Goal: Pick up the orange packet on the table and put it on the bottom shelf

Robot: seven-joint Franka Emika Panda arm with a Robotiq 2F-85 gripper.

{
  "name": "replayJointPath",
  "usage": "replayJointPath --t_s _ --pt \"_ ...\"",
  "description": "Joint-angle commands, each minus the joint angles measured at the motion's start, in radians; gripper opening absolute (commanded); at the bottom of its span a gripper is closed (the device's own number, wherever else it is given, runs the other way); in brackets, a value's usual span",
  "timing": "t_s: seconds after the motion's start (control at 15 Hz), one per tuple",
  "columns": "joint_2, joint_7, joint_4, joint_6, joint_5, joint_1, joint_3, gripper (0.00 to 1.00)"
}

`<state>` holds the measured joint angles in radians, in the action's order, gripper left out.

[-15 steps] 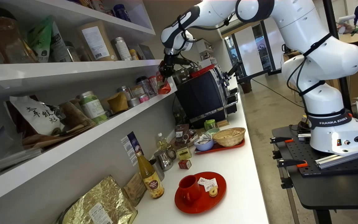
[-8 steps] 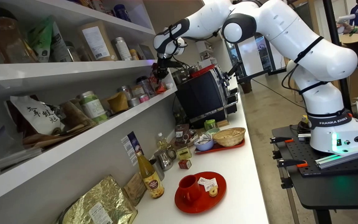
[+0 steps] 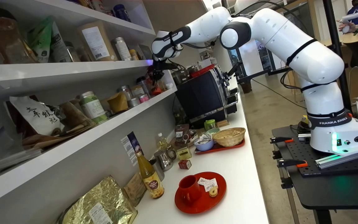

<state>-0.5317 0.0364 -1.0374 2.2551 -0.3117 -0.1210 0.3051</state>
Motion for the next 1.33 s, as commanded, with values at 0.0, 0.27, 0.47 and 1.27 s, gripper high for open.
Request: replayJointPath --t_s 0.0,0.27,0.47,1.27 --pt "-0.060 -0.019 0.109 -0.079 0.044 -0.021 -0.026 0.43" --pt "-0.048 -0.037 0.094 -0.113 0.066 -0.013 -0.024 0.69" --pt "0.022 -0.087 0.004 -0.137 0.128 0.026 0.012 0.93" --pt "0.438 0.010 -0.587 -0.156 0.210 0.154 -0.004 1.00"
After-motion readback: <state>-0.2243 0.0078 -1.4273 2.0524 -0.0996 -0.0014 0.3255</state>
